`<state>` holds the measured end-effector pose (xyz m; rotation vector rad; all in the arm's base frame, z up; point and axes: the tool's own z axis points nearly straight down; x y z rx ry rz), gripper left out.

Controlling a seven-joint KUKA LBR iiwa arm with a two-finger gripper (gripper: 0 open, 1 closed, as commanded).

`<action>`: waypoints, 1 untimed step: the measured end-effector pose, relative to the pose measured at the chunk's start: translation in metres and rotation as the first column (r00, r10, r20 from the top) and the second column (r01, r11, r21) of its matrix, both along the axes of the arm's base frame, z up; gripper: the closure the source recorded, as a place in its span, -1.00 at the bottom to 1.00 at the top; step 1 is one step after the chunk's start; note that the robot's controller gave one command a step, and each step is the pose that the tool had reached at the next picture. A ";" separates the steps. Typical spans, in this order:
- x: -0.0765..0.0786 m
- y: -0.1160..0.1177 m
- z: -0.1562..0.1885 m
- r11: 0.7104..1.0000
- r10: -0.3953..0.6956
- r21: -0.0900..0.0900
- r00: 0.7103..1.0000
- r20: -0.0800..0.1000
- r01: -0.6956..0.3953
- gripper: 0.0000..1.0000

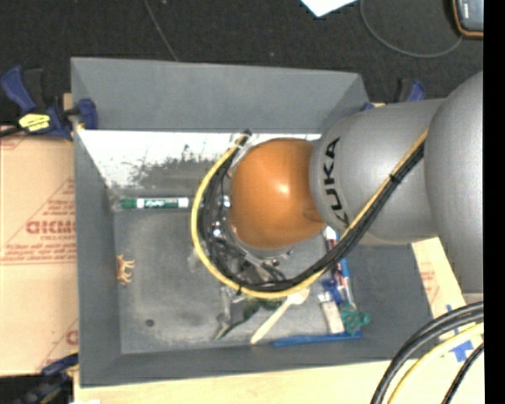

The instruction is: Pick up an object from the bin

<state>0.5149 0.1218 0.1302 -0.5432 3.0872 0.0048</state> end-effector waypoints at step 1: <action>-0.036 -0.068 -0.030 0.985 0.175 -0.006 0.985 -0.011 -0.175 -1.00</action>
Offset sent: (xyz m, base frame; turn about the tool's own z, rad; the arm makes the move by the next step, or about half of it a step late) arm 0.0182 -0.0879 -0.0602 -0.2308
